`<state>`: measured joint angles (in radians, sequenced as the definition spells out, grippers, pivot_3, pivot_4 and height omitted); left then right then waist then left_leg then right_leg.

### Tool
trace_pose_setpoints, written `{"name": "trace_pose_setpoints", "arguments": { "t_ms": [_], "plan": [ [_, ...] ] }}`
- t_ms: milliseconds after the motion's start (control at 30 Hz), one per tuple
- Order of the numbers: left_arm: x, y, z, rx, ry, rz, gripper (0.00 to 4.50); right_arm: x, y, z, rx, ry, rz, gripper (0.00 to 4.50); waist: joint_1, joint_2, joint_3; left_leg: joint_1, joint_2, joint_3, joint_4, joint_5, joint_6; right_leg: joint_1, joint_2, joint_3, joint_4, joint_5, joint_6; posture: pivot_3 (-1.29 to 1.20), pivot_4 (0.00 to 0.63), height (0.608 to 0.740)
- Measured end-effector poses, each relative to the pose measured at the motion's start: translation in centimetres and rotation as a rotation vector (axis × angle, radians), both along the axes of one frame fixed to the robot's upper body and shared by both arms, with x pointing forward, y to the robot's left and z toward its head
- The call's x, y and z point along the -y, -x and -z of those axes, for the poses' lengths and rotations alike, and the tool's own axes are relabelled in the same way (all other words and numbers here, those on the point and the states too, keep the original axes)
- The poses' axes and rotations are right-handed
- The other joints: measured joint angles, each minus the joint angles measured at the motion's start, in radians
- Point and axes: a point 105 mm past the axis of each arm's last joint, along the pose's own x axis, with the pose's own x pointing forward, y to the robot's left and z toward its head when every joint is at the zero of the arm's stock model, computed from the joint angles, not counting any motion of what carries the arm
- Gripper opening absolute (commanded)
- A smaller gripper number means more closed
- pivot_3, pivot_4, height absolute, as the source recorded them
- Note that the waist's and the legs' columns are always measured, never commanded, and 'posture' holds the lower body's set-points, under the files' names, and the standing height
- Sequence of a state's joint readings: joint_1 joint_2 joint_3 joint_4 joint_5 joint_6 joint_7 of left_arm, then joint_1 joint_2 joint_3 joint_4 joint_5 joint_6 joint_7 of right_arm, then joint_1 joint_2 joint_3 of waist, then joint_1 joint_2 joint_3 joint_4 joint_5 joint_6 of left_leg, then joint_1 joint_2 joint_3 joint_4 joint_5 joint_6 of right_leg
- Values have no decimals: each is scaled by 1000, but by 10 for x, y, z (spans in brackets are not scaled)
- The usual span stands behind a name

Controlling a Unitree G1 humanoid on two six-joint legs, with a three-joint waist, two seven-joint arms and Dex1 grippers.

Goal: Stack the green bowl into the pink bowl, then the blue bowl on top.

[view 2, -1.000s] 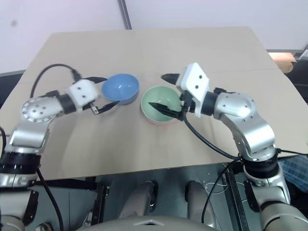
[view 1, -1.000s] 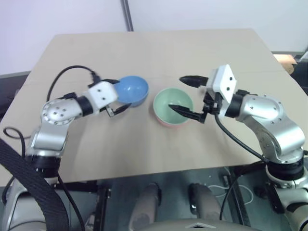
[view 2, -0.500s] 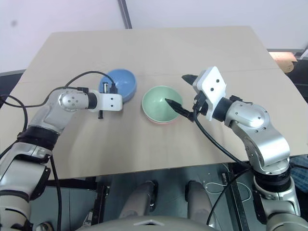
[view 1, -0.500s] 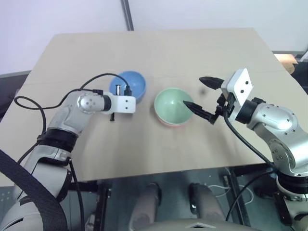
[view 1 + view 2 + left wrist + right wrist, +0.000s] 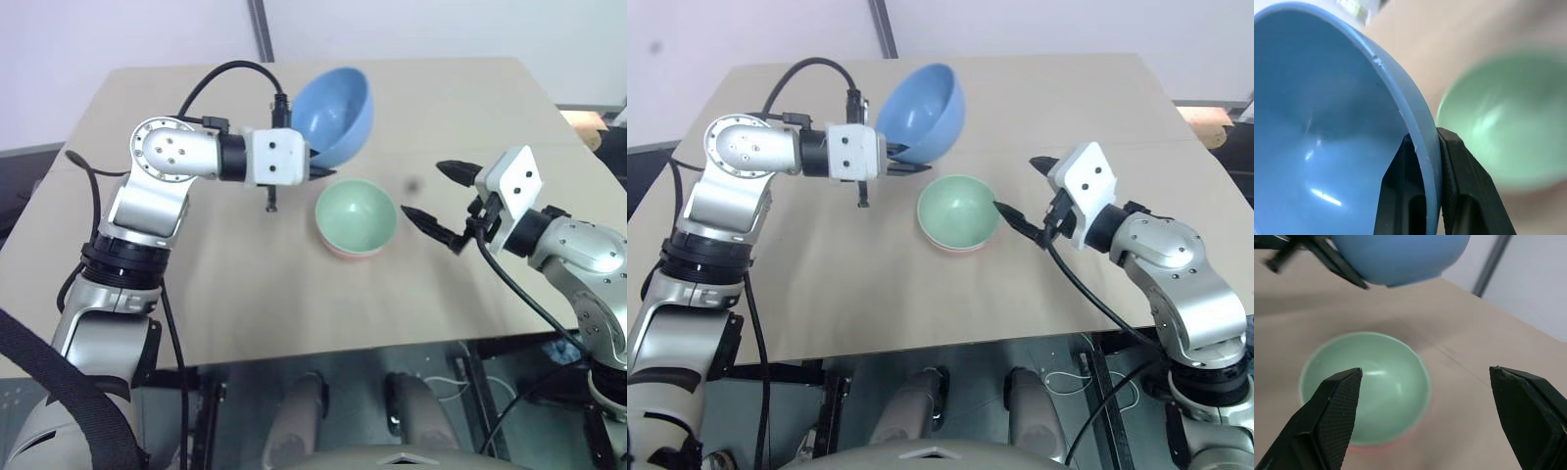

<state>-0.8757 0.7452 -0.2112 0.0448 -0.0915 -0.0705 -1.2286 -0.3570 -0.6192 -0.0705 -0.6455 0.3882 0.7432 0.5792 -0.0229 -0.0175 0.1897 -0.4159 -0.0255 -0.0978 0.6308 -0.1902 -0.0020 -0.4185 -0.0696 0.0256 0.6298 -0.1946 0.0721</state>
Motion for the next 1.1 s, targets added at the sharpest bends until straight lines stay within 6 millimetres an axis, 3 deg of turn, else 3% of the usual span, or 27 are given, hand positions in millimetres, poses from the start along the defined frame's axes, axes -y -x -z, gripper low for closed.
{"name": "trace_pose_setpoints", "arguments": {
  "t_ms": [100, 267, 333, 467, 600, 700, 733, 867, 900, 1000, 1100],
  "plan": [
    [2, 7, 20, -62, -54, 49, 71, 10, -1, 0, 10, 1, 48, 4500, -9, 0, 0, 2, 0, 0, 1, 0, 0, 1, 0, 0, 2, -1, 1, 0, 150, 740],
    [1, 10, 49, -108, -161, 125, 2073, 15, -2, 1, 12, -5, 81, 4500, -12, 0, 0, 1, 0, 0, 2, 0, 0, 1, 0, 0, 2, -1, 1, 0, 150, 740],
    [2, 9, 54, -114, -162, 139, 3101, 20, -2, 3, 9, -9, 101, 4500, -11, 0, 0, 1, 0, 0, 2, 0, 0, 1, 0, 0, 2, -1, 1, 0, 150, 740],
    [5, 4, 54, -128, -127, 127, 3101, 20, 2, 9, -4, -7, 107, 4500, -9, 0, 0, 1, 0, 0, 2, 0, 0, 1, 0, 0, 2, -1, 2, 0, 150, 740],
    [-16, -2, 23, -271, 107, -33, 3101, 20, 5, 12, -17, -3, 91, 4500, -22, 0, 0, 1, 1, 0, 2, 0, 0, 0, 0, 0, 3, -1, 2, 0, 150, 740],
    [-39, 0, 3, -309, 295, -159, 3946, 21, 8, 20, -54, 10, 48, 4500, -22, 1, 0, 2, 1, 0, 1, 0, 0, 1, 0, 0, 3, -1, 2, 0, 150, 740],
    [-48, 4, 4, -321, 330, -209, 4439, 20, 10, 23, -71, 15, 11, 4500, -22, 1, 0, 2, 1, 0, 1, 0, 0, 1, 0, 0, 3, -1, 2, 0, 150, 740],
    [-63, 18, 28, -378, 394, -319, 4439, 22, 13, 34, -110, 11, -62, 4500, -14, 0, 0, 2, 1, -1, 2, 0, 0, 2, 0, 0, 2, -1, 2, 0, 150, 740],
    [-64, 26, 30, -400, 550, -316, 4439, 27, 10, 34, -93, 6, -63, 4500, -11, 0, 0, 2, 2, -1, 3, 0, 0, 3, -1, 0, 1, -2, 1, 0, 150, 740],
    [-70, 35, 35, -417, 634, -341, 4439, 28, 11, 35, -106, -12, -98, 4500, -7, -1, 0, 3, 2, -1, 3, 0, 0, 4, -1, 0, 0, -2, 0, 0, 150, 740],
    [-92, 61, 65, -499, 663, -457, 4439, 58, 20, 48, -182, -13, -97, 4500, -7, 0, 0, 2, 2, 0, 0, 0, 0, 3, -1, 0, -2, 0, -3, 0, 150, 740]
  ]
}}
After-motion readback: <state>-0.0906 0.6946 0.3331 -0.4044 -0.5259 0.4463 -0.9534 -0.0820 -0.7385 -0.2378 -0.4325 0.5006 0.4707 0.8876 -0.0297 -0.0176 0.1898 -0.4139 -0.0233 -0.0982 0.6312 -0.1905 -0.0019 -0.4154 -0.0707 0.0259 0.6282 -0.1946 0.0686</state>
